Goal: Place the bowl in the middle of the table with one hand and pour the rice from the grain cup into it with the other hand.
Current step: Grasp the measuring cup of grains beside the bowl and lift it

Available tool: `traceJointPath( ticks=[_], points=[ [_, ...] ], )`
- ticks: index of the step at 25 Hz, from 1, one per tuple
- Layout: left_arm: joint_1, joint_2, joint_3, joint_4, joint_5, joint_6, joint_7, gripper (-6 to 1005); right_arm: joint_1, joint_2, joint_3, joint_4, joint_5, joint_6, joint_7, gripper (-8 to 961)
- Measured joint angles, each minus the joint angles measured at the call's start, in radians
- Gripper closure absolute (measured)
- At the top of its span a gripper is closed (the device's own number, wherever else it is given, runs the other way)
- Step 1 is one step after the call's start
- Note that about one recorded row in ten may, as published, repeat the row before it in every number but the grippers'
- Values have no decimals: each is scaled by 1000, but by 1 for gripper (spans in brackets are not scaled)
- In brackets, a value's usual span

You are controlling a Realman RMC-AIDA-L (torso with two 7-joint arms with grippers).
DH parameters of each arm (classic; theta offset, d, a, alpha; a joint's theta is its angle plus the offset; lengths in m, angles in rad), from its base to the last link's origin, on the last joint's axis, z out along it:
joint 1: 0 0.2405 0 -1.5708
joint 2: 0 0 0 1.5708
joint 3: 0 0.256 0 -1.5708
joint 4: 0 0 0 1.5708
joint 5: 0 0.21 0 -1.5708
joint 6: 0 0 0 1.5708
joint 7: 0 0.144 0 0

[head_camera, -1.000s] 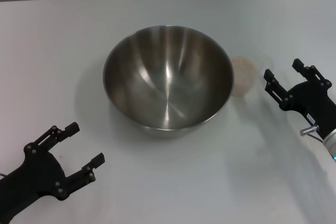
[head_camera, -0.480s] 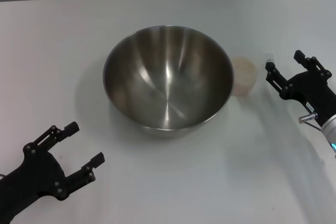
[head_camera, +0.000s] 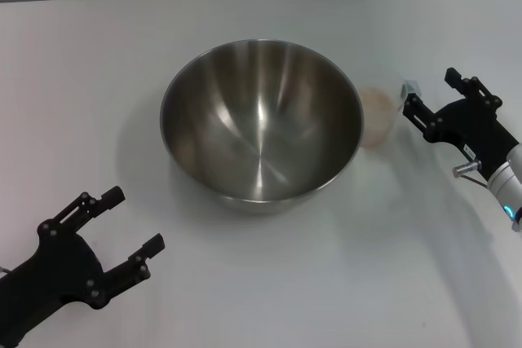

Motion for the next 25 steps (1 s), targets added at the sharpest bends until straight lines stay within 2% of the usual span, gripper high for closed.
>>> traceJointPath(
  ticks=[15,21,22,25],
  points=[
    [-7,-3,-4,-3,0,5,0,180,11,0,34,-3,-8,34,0,238],
    [-9,-4,-4,-3,0,7,0,180,19,0,31,-2,-11,51,0,444],
    [-9,-4,-4,-3,0,7,0,180,19,0,31,-1,-11,51,0,687],
    [-9,-4,-4,-3,0,8,0,180,19,0,30,0,-11,51,0,765]
  ],
)
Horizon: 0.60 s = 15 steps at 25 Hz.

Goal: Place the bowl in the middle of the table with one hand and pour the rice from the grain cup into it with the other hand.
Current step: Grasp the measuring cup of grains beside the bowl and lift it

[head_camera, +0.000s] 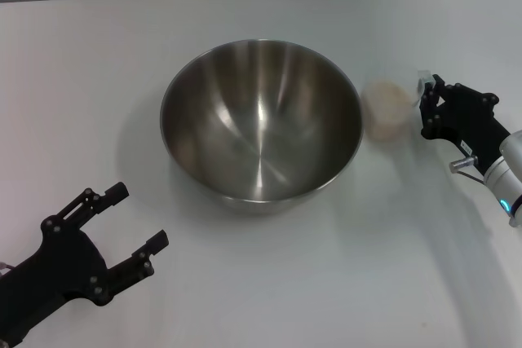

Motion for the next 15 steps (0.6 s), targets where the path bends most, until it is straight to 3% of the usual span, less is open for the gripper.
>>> traceJointPath(
  ticks=[9,15],
  points=[
    [2,0,0,1,0,11,-1,180,0,0,3,3,0,-9,2,943],
    [6,0,0,0,0,17,-1,180,-8,2,22,9,6,-54,7,941]
  ],
)
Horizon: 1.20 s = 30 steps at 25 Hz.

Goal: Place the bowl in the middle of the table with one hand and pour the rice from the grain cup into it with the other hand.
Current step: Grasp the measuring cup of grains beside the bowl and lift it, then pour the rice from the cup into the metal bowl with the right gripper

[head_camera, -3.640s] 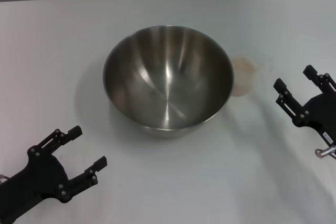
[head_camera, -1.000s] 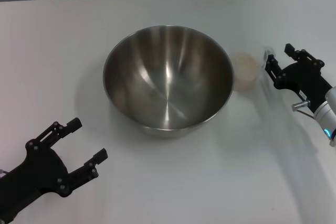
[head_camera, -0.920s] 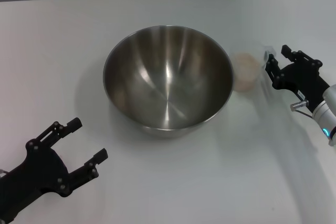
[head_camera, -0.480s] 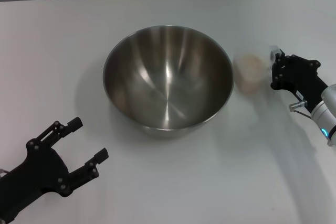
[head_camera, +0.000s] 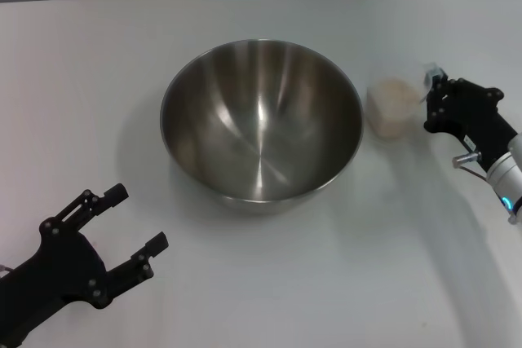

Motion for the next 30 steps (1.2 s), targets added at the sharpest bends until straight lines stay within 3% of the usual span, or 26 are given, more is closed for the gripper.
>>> traceJointPath(
  ticks=[12,30],
  points=[
    [2,2,0,4,3,5,-10,180,-15,-6,60,5,0,-279,5,938],
    [-1,6,0,4,1,13,-11,180,38,-8,51,-8,-51,-278,33,933]
  ],
)
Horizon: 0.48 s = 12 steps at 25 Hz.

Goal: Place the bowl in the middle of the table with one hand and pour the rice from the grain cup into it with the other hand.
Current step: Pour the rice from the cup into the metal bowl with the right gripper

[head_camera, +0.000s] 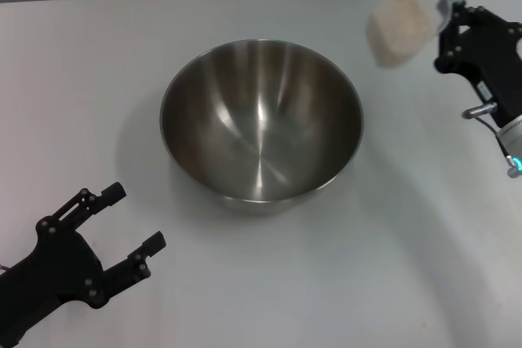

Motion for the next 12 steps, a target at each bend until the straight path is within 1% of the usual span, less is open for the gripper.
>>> traceJointPath(
  ticks=[2,3,10,12],
  points=[
    [0,-1,0,0,0,0,0,180,7,-1,0,-15,-52,-6,23,933],
    [0,-1,0,0,0,0,0,180,16,-1,0,-39,-117,-17,65,933],
    [-1,-3,0,0,-1,0,0,180,60,-2,-4,-169,-379,-96,235,931],
    [-2,-3,0,0,-1,0,0,180,80,-3,-28,-228,-458,-130,299,930]
  ],
)
